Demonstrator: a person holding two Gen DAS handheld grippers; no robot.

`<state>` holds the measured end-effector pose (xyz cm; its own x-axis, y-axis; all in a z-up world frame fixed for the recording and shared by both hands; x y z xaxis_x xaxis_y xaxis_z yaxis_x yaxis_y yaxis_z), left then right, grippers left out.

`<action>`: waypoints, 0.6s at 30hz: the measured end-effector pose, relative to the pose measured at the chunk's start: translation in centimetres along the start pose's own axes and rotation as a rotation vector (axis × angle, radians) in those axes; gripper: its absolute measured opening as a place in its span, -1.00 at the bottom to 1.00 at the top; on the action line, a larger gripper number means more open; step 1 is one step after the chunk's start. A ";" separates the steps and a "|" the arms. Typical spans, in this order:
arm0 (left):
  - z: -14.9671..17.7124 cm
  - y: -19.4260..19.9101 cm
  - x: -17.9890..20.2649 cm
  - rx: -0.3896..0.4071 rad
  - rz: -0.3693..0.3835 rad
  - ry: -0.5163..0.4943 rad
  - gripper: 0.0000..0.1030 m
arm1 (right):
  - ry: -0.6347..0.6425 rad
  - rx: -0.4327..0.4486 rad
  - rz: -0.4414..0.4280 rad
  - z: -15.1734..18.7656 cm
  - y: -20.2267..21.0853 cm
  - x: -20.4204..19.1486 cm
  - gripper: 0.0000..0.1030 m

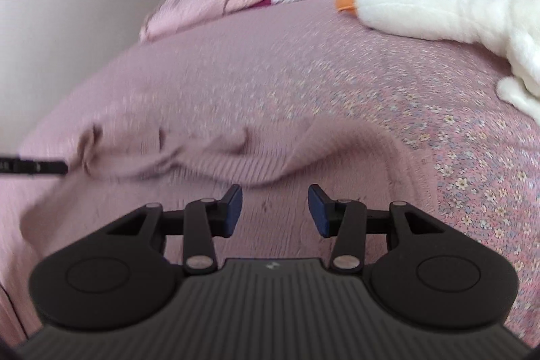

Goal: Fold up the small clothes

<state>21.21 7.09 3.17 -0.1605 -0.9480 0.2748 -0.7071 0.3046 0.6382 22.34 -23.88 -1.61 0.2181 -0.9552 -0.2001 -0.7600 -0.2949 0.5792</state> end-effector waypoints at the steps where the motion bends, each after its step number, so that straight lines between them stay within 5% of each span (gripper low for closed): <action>1: 0.3 -0.4 0.3 -0.014 -0.005 -0.025 -0.29 | 0.033 -0.021 0.011 0.2 -0.4 -0.4 -0.10; 7: 1.9 -4.1 0.5 -0.081 -0.051 -0.082 -0.29 | 0.159 -0.056 0.058 0.0 -3.2 -2.1 -0.11; 18: -1.3 -7.6 -0.9 0.015 -0.164 -0.056 -0.29 | 0.098 0.025 0.141 -2.8 -7.5 -1.3 -0.13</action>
<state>27.58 5.71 -1.00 -0.0798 -0.9888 0.1265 -0.7373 0.1440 0.6601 29.49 -20.49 -3.49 0.1655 -0.9854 -0.0397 -0.8019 -0.1579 0.5763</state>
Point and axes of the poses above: each gripper's, at about its wrist camera, not at the fingertips, and y roughly against the way its jaws point, x to its right, z to its underside, the point moved 6 cm from there along -y, roughly the way its jaws point, and after that the axes turned 3 degrees about x, right-handed, at the moved point
